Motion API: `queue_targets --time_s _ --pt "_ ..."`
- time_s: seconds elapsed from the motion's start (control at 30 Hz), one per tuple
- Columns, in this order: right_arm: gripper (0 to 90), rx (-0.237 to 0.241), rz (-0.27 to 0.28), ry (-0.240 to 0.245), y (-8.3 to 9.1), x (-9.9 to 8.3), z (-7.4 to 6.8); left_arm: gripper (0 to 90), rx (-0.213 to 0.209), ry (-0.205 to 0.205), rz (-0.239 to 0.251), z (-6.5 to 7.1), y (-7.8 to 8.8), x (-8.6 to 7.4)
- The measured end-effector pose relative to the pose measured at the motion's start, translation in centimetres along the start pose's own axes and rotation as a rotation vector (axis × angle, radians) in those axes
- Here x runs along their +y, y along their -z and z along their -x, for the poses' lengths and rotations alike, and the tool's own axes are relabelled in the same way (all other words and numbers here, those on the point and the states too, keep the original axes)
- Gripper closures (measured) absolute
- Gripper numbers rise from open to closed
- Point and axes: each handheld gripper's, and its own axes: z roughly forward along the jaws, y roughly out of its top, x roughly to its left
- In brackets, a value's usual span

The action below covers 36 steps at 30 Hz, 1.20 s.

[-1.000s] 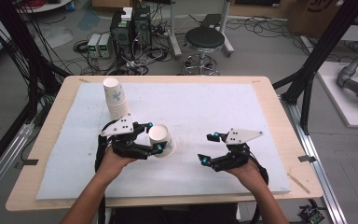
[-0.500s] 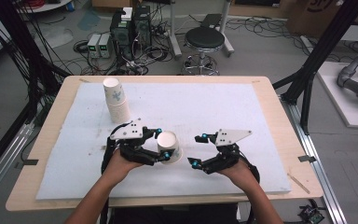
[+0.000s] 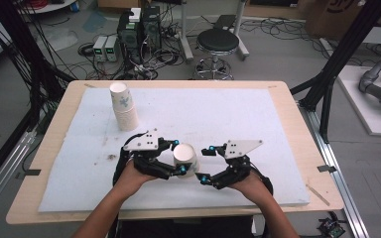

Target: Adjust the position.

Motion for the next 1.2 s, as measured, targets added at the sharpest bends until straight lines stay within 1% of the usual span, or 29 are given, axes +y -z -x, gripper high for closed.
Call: queue_targets --time_s 0.03,0.3,0.63,0.7,0.73,1.0,1.2 --pt "19.5 0.011 0.002 -0.003 -0.1 0.0 -0.1 34.3 -0.007 -0.002 -0.003 0.1 -0.2 0.0" --pt "19.5 0.040 0.010 -0.012 -0.5 0.0 -0.2 34.7 -0.023 -0.005 -0.018 0.3 -0.8 -0.1" --pt "19.9 0.066 0.002 -0.021 -1.2 -0.2 -0.1 34.7 -0.034 -0.004 -0.007 0.4 -1.1 -0.1" --pt "20.6 0.069 0.002 -0.020 -1.4 -0.2 -0.1 34.7 -0.038 -0.006 -0.006 0.4 -1.2 -0.2" --pt "26.0 0.084 0.002 -0.018 -1.5 -0.2 -0.1 34.8 -0.040 -0.005 -0.006 0.4 -1.2 -0.2" --pt "27.5 0.099 0.003 -0.020 -1.7 -0.3 0.0 35.1 -0.045 -0.020 -0.003 0.5 -1.3 -0.2" --pt "32.2 0.089 -0.002 0.009 -1.6 -0.2 -0.1 34.5 -0.040 -0.020 0.003 0.5 -1.3 -0.3"
